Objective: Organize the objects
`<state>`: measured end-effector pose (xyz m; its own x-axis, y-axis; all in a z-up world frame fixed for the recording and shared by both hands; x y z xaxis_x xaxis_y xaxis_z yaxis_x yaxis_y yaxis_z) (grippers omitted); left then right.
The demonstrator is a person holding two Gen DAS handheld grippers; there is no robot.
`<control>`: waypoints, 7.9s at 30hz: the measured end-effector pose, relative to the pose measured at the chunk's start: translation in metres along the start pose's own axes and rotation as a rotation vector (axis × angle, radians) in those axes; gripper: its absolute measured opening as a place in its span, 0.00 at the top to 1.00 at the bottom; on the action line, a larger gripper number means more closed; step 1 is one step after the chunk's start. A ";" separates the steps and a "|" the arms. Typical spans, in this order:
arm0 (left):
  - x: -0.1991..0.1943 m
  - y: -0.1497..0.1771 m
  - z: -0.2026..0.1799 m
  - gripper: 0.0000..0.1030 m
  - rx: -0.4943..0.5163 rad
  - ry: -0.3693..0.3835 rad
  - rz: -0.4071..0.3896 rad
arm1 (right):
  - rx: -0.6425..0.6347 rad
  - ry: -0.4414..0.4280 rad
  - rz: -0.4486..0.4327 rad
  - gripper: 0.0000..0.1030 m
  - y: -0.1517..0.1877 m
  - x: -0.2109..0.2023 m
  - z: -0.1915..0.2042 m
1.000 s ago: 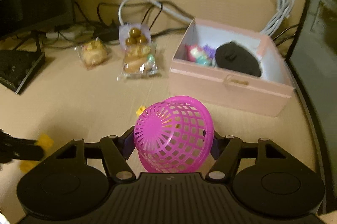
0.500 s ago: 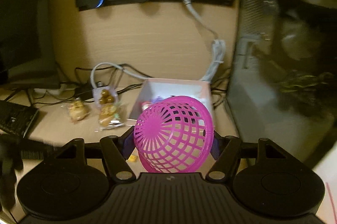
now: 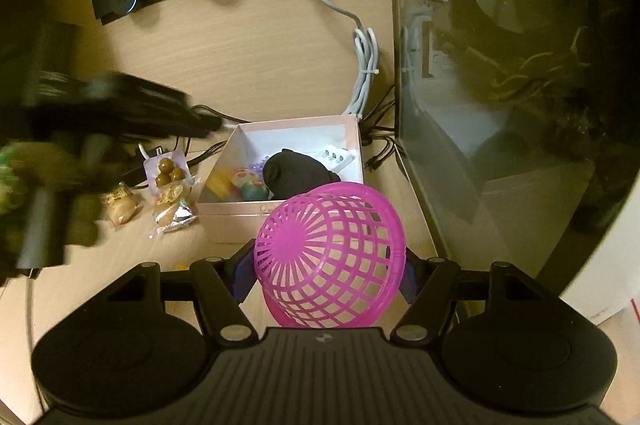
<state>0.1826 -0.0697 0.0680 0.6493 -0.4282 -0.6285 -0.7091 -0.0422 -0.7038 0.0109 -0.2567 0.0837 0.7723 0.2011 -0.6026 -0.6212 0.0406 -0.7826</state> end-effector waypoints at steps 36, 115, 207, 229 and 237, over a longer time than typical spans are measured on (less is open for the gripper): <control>-0.144 0.182 0.134 0.83 -0.362 -0.158 0.006 | 0.045 -0.032 0.142 0.15 -0.110 0.213 0.053; -0.152 0.193 0.165 0.81 -0.096 -0.444 0.132 | -0.401 -0.201 0.200 0.05 0.034 0.112 0.140; -0.202 0.178 0.154 0.44 -0.240 -0.359 0.089 | -0.641 -0.308 0.349 0.28 0.101 0.075 0.208; -0.171 0.182 0.146 0.44 -0.214 -0.306 0.172 | -0.213 -0.197 0.399 0.06 0.094 0.082 0.153; -0.180 0.176 0.129 0.44 -0.097 -0.384 0.149 | -0.183 -0.127 0.413 0.01 0.094 0.105 0.152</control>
<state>-0.0239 0.1164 0.0144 0.5800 -0.0695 -0.8116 -0.8137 -0.0974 -0.5731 0.0135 -0.0826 -0.0296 0.4357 0.2829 -0.8545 -0.8308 -0.2388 -0.5027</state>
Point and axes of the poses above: each gripper's, at about its wrist camera, not at the fingertips, and x roughly the way its jaws point, z to its left, y to its underside, the point moved 6 cm from there along x, roughly the way its jaws point, and after that the axes turned 3 degrees about -y, right-handed, at the moved point
